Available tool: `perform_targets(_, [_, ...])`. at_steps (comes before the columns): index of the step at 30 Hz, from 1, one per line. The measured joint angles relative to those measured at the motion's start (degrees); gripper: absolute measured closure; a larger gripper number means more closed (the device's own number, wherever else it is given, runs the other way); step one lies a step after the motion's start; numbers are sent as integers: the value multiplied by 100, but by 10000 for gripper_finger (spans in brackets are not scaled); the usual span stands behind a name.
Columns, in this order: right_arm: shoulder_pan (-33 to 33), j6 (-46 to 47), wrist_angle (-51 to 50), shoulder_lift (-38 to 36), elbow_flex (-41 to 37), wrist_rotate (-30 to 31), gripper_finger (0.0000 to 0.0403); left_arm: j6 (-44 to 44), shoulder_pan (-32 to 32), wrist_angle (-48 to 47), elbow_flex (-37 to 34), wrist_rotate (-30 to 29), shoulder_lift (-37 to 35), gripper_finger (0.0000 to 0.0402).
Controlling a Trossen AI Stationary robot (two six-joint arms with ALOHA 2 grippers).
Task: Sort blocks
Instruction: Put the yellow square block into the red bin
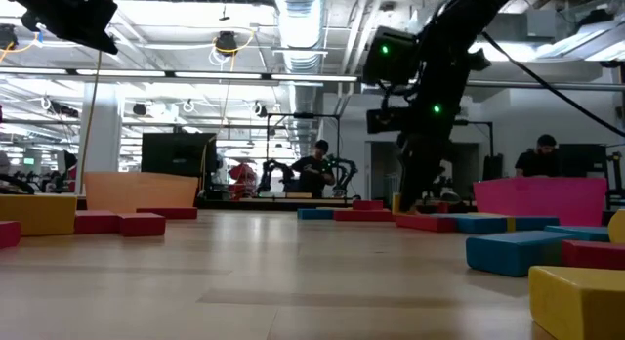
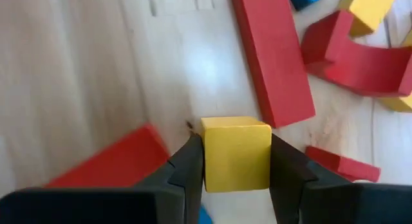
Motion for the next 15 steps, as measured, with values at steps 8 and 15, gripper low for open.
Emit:
perform_targets(8, [69, 330, -1900, 0, 945, 755, 269, 0, 0, 0, -1, 1, 0, 398])
perform_targets(15, [-139, 1035, -4120, -27, 1505, 1366, 266, 0, -1, 0, -2, 0, 0, 397])
